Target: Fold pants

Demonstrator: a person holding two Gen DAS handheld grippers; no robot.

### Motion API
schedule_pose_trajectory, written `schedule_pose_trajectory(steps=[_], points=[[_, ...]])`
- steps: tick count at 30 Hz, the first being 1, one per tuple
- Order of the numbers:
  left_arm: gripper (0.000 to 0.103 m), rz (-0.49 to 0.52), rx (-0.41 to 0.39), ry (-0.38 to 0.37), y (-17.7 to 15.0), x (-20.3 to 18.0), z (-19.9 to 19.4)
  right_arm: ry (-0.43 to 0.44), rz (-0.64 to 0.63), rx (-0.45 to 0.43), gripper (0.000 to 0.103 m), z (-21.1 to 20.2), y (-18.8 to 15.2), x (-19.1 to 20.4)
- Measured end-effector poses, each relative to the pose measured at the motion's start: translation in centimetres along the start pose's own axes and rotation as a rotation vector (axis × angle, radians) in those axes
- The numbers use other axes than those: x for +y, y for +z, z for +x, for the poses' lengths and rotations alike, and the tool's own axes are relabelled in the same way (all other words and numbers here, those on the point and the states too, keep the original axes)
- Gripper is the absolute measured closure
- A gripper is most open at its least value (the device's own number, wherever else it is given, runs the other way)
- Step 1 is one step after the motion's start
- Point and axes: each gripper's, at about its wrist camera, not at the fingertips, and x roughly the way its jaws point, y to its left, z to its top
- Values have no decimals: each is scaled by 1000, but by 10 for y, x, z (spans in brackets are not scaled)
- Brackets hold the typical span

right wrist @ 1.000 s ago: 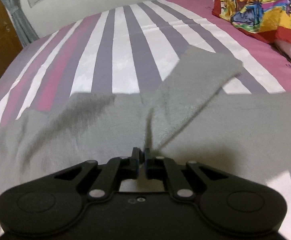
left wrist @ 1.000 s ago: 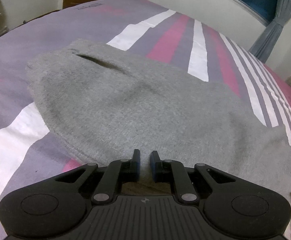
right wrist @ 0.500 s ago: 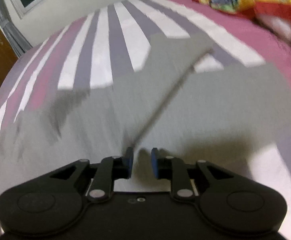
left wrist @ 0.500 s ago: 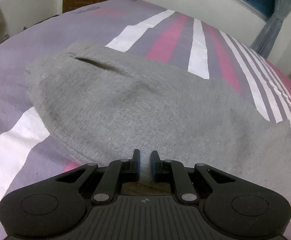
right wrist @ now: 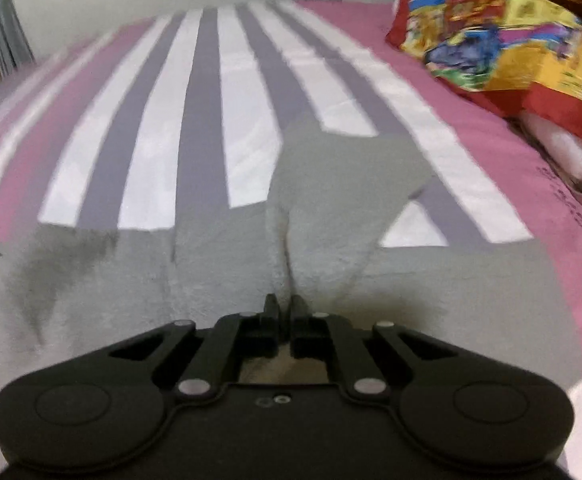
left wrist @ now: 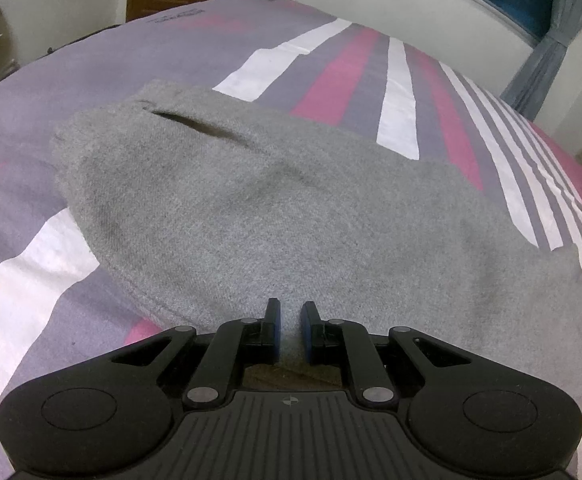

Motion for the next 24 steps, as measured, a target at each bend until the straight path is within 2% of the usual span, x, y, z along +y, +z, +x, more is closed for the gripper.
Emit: schedule_pose_trajectory(steps=[4, 7, 9, 10, 11, 14, 18, 20, 23, 24], points=[[92, 0, 2, -5, 0, 1, -1, 92, 148, -10, 99, -44, -36, -54], [92, 14, 3, 2, 1, -1, 0, 97, 152, 72, 99, -36, -69, -69], [92, 11, 6, 7, 1, -2, -1, 110, 196, 74, 95, -34, -76, -74], [92, 9, 8, 10, 2, -3, -2, 108, 210, 72, 92, -33, -76, -76], [92, 12, 8, 13, 2, -4, -2, 103, 205, 64, 85, -32, -75, -76], [92, 22, 9, 23, 2, -6, -1, 51, 156, 18, 76, -34, -61, -70], [92, 19, 12, 29, 2, -7, -1, 4, 135, 10, 75, -17, -38, -68], [92, 21, 12, 32, 2, -8, 0, 16, 185, 16, 77, -4, -27, -75], [92, 30, 12, 41, 2, -10, 0, 52, 266, 5, 91, 3, -14, -88], [92, 32, 12, 44, 1, -10, 0, 78, 303, -15, 91, 0, -8, -94]])
